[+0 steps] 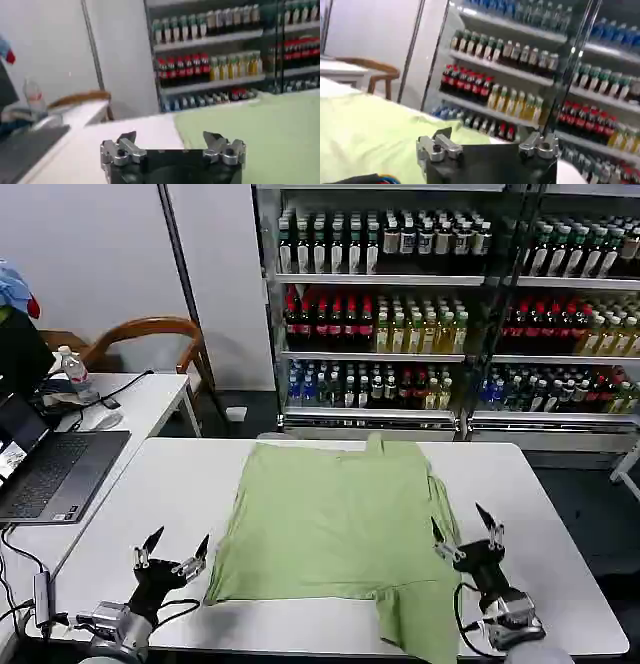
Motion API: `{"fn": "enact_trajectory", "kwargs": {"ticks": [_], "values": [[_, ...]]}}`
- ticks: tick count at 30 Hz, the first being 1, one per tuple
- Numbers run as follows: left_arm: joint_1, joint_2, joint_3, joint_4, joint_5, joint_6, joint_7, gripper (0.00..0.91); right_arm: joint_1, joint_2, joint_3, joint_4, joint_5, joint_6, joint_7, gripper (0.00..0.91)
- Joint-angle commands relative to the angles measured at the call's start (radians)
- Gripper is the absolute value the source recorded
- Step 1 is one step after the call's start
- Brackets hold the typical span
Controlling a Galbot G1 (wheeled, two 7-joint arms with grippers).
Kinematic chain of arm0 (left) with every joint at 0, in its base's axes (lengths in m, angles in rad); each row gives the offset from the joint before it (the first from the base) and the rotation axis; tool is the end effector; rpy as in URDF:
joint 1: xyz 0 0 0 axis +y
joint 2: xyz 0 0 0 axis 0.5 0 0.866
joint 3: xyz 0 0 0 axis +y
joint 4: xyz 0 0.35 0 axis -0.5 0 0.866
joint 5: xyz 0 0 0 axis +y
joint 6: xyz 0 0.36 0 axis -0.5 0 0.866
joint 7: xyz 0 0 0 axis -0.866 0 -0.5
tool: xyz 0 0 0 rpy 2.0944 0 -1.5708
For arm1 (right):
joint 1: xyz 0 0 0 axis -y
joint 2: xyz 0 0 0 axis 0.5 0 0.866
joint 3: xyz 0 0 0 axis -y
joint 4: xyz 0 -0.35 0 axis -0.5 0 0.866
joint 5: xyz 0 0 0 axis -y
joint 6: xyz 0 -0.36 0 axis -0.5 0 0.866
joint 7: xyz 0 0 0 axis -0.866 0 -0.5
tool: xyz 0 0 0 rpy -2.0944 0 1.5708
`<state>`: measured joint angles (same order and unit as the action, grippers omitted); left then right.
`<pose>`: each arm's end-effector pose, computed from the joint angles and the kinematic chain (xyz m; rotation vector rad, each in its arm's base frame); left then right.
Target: Fold and organize the clothes.
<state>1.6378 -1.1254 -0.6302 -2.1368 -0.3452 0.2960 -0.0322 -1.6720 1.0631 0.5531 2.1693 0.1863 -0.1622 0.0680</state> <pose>0.1798 0.0968 -0.2743 -0.1512 -2.8130 -0.1599 0.1684 -0.0792 -0.2748 0.2588 -2.9093 0.4041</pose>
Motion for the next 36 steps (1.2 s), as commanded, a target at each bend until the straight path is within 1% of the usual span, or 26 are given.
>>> {"fn": "enact_trajectory", "kwargs": {"ticks": [1,4,9,12,16,22,27,36], "values": [[0.066,0.011,-0.013,-0.073,-0.071,0.154,-0.015,0.907,-0.205,-0.05,0.012,0.086,0.054,-0.044,0.006,0.907],[0.089,0.005,0.023,-0.084,-0.029,0.156,-0.045,0.907,-0.249,-0.054,0.012,0.068,0.053,-0.04,-0.003,0.907],[0.097,-0.017,0.074,-0.105,-0.009,0.191,-0.079,0.907,-0.285,-0.037,0.024,0.072,0.051,-0.039,-0.013,0.907],[0.082,-0.019,0.067,-0.062,-0.019,0.16,-0.085,0.907,-0.288,-0.026,0.02,0.062,0.048,-0.04,-0.022,0.907],[0.081,-0.01,0.046,-0.044,-0.063,0.168,-0.074,0.907,-0.304,-0.016,0.012,0.055,-0.008,-0.028,-0.02,0.907],[0.081,-0.01,0.055,-0.046,-0.076,0.198,-0.061,0.907,-0.334,-0.01,0.017,0.063,0.013,-0.027,-0.009,0.907],[0.087,0.0,0.067,-0.044,-0.081,0.192,-0.063,0.907,-0.342,0.006,0.011,0.055,0.014,-0.03,-0.007,0.907],[0.044,-0.006,0.064,0.012,-0.094,0.18,-0.102,0.907,-0.358,0.019,-0.001,0.047,0.018,-0.031,-0.002,0.907]]}}
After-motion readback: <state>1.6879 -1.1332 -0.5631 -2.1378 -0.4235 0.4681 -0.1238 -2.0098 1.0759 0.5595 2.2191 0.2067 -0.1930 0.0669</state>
